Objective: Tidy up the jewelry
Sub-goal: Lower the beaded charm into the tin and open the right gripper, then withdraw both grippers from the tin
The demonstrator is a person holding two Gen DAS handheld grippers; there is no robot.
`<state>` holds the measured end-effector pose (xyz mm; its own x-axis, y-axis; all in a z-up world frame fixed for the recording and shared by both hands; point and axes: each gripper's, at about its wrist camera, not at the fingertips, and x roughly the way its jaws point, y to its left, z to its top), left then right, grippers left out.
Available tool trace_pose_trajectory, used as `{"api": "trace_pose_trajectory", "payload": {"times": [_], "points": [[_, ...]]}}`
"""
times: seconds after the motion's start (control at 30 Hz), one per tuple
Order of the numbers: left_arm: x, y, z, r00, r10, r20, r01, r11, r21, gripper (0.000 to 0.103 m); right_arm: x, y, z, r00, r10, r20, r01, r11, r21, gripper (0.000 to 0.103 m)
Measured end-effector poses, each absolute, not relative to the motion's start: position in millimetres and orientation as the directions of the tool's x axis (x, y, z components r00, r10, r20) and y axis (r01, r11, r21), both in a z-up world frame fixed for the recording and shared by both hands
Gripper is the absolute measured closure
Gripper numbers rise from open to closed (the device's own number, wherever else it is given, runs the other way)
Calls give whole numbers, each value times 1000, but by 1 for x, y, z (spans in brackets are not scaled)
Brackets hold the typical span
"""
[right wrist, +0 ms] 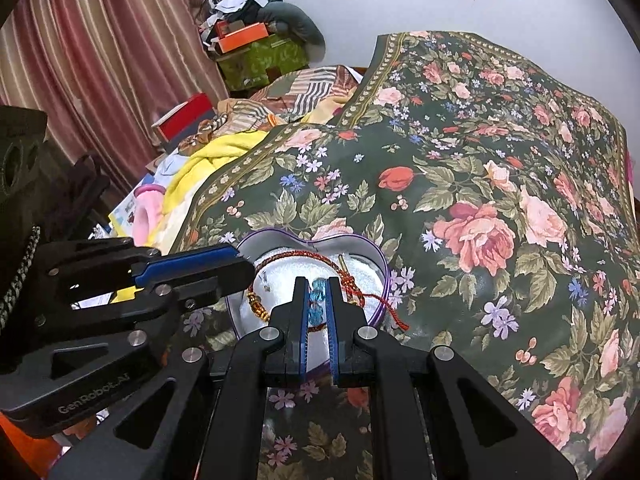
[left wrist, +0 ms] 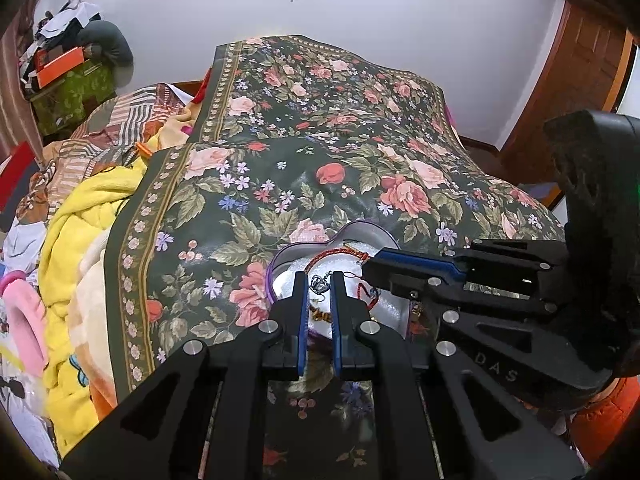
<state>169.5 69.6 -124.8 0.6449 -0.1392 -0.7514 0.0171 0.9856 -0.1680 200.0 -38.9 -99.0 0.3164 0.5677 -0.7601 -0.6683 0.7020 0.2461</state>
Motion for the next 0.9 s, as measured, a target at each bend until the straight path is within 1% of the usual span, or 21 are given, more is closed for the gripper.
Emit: {"api": "trace_pose_trajectory", "payload": {"times": [0.03, 0.1, 0.2, 0.37, 0.57, 0.73, 0.9], "points": [[170, 68, -125, 645, -137, -752, 17, 986, -164, 95, 200, -39, -99, 313, 567, -762, -668, 702, 248, 95], [173, 67, -125, 643, -130, -754, 16, 988, -157, 95, 200, -42, -98, 312, 564, -764, -666, 704, 248, 89], [174, 67, -124, 643, -117, -757, 4, 989, -149, 95, 197, -46, -93, 326, 565, -758, -664, 708, 242, 84], [171, 72, -117, 648, -100, -755, -24, 988, -152, 95, 192, -58, -78, 367, 567, -737, -657, 719, 227, 84], [157, 73, -89, 694, -80, -715, -34, 989, -144, 94, 189, -90, -47, 457, 559, -692, -622, 757, 201, 84], [144, 66, -64, 739, -71, -670, -26, 991, -134, 86, 182, -118, -26, 530, 535, -658, -591, 790, 166, 83], [133, 48, -54, 752, -82, -654, 10, 994, -113, 86, 175, -141, -20, 562, 509, -652, -564, 812, 148, 83]]}}
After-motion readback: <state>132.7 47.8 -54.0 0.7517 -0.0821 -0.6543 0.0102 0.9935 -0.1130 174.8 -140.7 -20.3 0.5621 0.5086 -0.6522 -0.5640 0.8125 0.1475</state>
